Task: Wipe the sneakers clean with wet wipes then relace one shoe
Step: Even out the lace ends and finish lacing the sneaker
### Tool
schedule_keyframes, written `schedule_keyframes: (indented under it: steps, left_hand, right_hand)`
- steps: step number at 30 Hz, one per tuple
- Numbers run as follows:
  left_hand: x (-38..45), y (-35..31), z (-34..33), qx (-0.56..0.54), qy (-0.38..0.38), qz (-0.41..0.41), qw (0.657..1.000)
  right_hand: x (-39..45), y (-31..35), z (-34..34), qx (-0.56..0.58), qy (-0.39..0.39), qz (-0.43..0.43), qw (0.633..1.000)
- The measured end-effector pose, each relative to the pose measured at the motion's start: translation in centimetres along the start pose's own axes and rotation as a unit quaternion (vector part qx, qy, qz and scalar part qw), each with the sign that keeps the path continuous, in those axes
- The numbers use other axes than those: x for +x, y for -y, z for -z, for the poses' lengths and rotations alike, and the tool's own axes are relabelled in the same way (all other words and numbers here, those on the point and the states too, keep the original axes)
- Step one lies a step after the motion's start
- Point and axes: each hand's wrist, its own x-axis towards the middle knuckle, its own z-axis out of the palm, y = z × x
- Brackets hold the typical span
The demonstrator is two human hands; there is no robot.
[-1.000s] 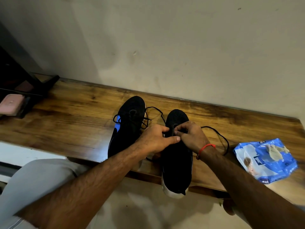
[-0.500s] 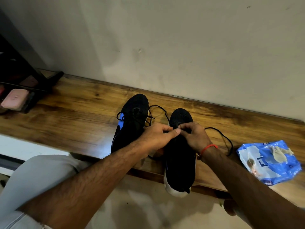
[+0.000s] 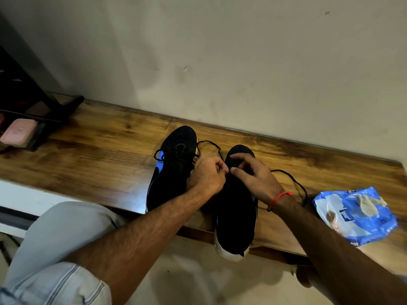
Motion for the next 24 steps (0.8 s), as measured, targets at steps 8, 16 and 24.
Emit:
schedule_keyframes:
  steps: [8,16,24]
  left_hand:
    - [0.4,-3.5,4.8,-0.362,-0.132,-0.069,0.92]
    - [1.0,-2.3,4.5,0.084,0.058,-0.094,0.99]
    - [1.4,-3.5,5.4,-0.145,-0.179,-0.184,0.955]
  right_hand:
    - [-1.4,1.4,0.9,-0.145,0.035,0.002,0.989]
    - [-1.9,1.9,1.3,-0.197,0.058,0.009,0.979]
    - [-2.0,1.6,1.7,-0.191,0.06,-0.001,0.98]
